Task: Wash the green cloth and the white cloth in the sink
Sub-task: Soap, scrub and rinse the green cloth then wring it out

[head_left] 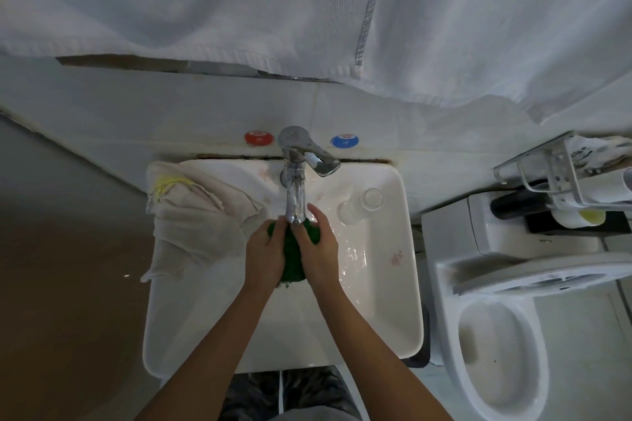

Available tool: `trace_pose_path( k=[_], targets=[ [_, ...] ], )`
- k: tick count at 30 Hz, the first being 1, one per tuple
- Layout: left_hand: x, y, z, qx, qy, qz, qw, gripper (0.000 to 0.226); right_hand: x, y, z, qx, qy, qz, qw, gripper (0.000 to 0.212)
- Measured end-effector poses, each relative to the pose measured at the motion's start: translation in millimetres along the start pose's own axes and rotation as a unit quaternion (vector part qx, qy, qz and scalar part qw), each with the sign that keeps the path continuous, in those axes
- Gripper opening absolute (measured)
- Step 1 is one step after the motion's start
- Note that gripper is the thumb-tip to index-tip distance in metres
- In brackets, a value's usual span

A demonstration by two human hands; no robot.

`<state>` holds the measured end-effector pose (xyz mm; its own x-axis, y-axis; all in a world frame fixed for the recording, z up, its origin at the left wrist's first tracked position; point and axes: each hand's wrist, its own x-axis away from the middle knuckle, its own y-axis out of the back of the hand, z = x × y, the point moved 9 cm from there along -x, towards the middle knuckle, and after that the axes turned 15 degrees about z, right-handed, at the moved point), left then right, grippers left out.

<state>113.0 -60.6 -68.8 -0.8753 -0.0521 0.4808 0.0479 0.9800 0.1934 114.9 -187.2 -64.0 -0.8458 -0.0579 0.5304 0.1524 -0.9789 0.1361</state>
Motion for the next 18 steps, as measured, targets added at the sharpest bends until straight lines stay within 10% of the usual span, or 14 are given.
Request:
trace_pose_path(
  k=[6, 10, 18],
  targets=[
    [-8.7, 8.1, -6.6, -0.009, 0.012, 0.023, 1.000, 0.036, -7.6, -10.9, -3.1, -0.037, -0.033, 0.111, 0.993, 0.009],
    [-4.5, -2.5, -4.7, -0.011, 0.027, 0.051, 0.998, 0.016, -14.6, 9.7, 0.2, -0.047, -0.030, 0.020, 0.998, 0.008],
    [11.9, -8.2, 7.2, 0.155, 0.058, 0.008, 0.986, 0.046, 0.7, 7.1, -29.5, -0.268, -0.088, -0.067, 0.957, 0.008]
  ],
)
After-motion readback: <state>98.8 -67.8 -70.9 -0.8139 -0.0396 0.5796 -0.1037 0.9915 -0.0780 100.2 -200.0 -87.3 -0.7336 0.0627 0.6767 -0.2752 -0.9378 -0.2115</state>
